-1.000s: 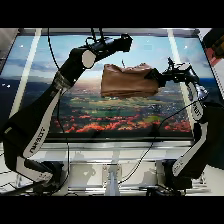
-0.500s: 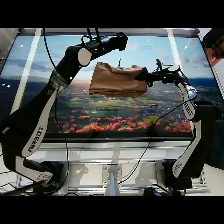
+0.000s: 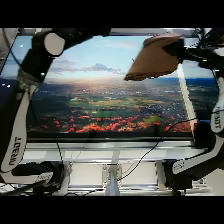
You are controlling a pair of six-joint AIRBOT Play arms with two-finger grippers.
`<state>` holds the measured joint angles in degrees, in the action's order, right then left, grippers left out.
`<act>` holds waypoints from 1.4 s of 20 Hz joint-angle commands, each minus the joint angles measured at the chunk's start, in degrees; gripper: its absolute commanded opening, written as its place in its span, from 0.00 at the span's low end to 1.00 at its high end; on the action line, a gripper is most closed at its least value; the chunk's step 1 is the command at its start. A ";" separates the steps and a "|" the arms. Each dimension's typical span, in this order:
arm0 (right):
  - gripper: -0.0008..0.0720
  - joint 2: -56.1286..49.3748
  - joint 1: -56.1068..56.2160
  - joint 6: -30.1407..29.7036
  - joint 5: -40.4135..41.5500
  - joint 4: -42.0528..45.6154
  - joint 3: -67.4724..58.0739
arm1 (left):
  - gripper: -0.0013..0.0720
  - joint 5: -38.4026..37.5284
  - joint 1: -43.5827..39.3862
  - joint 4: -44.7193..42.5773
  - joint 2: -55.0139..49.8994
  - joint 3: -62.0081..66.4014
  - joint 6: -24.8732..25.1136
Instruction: Fold the clothes and pants, and hang the long-sleeved shirts on hangers.
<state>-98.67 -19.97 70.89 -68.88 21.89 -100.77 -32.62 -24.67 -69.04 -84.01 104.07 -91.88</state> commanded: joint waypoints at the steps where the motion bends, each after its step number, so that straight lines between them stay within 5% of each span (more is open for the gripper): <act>1: 0.04 8.04 -11.08 2.60 -6.19 -0.13 -0.07 | 0.96 -0.52 1.14 0.00 6.23 0.02 5.11; 6: 0.04 16.90 -29.81 10.84 -7.65 5.40 -0.04 | 0.96 -2.29 3.19 -4.85 14.03 0.02 7.72; 10: 0.04 23.85 -45.03 22.86 -8.28 23.30 -0.04 | 0.96 -3.08 3.76 -8.98 16.94 0.02 7.72; 16: 0.04 28.09 -61.61 30.62 -17.46 46.69 0.85 | 0.96 -3.08 4.07 -8.98 16.87 -0.04 7.72; 21: 0.04 28.35 -66.16 31.06 -27.28 58.31 7.80 | 0.96 -3.08 4.04 -8.98 16.87 -0.04 7.72; 28: 0.04 30.95 -66.25 31.04 -27.34 66.88 8.98 | 0.96 -3.04 4.04 -9.01 16.87 -0.04 7.74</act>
<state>-68.66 -85.89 101.69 -95.57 84.14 -92.23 -35.68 -20.67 -77.97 -67.18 104.05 -84.18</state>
